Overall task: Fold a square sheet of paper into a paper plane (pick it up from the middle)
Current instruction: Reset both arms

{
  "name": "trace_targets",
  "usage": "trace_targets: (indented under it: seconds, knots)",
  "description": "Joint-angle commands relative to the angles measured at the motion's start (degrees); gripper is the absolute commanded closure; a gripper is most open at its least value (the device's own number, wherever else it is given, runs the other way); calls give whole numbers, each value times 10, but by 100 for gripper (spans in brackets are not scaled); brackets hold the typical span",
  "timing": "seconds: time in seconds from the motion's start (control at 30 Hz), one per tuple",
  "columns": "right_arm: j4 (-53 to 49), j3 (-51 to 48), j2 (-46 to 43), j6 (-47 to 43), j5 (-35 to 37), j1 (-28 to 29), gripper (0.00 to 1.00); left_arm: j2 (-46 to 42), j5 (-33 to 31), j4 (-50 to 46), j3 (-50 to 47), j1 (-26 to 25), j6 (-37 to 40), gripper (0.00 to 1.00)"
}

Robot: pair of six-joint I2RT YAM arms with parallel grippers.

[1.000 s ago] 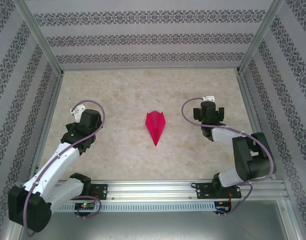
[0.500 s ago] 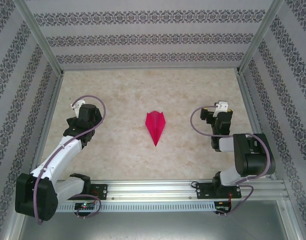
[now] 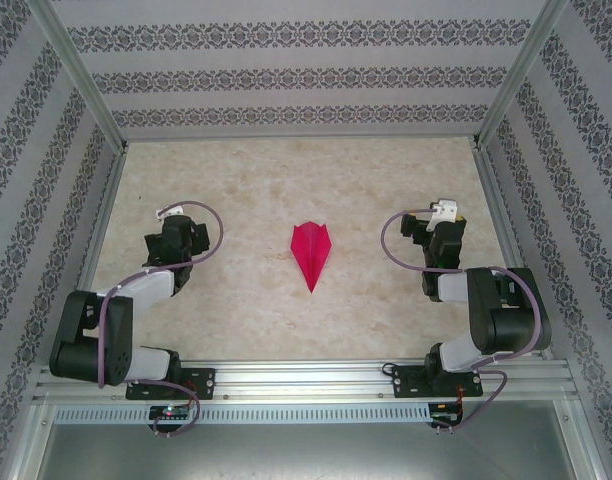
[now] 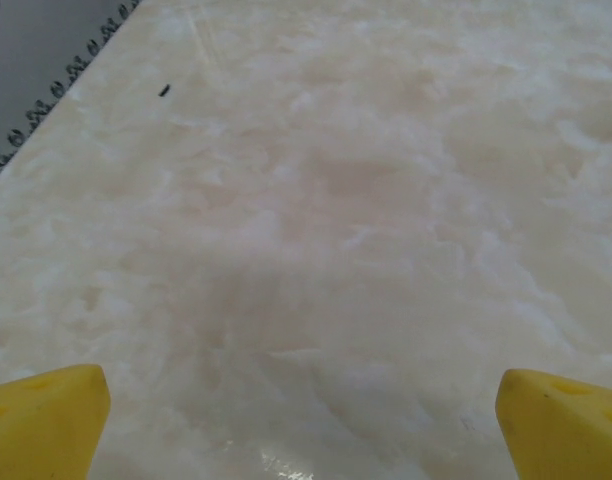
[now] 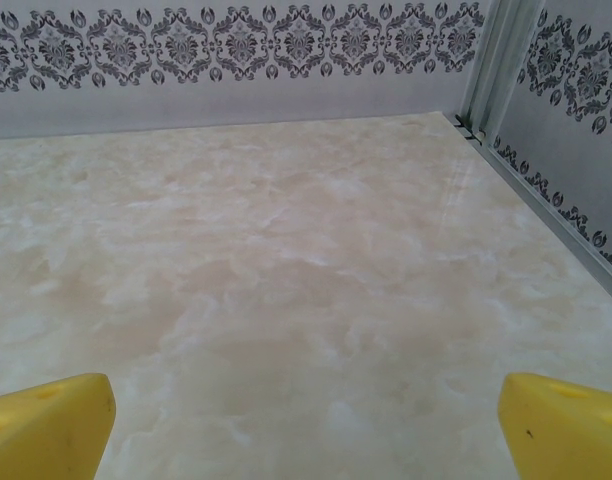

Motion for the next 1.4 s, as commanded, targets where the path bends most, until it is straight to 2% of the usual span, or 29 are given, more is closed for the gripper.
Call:
trace_targets:
  seconds: [0.0, 0.17, 0.23, 0.3, 0.47, 0.53, 0.57, 0.8, 1.37]
  knots:
    - [7, 11, -8, 6, -3, 1, 2, 2, 27, 158, -15, 7, 54, 0]
    - [7, 11, -7, 5, -4, 1, 2, 40, 37, 191, -5, 10, 84, 0]
    - [7, 11, -8, 5, -3, 2, 2, 78, 41, 284, -29, 13, 93, 0]
    - [7, 11, -8, 6, -4, 2, 2, 81, 77, 268, -21, 11, 106, 0]
    - [7, 11, -7, 5, -3, 1, 2, 84, 119, 278, -26, 18, 113, 0]
    - [7, 11, -8, 5, -4, 1, 2, 98, 189, 309, -40, 19, 141, 0]
    - [7, 11, -8, 6, -3, 2, 2, 107, 189, 344, -50, 19, 140, 0]
    - [7, 11, -7, 6, -4, 1, 2, 105, 131, 352, -56, 20, 115, 0]
    - [7, 11, -8, 5, -4, 1, 2, 105, 133, 350, -55, 20, 116, 0]
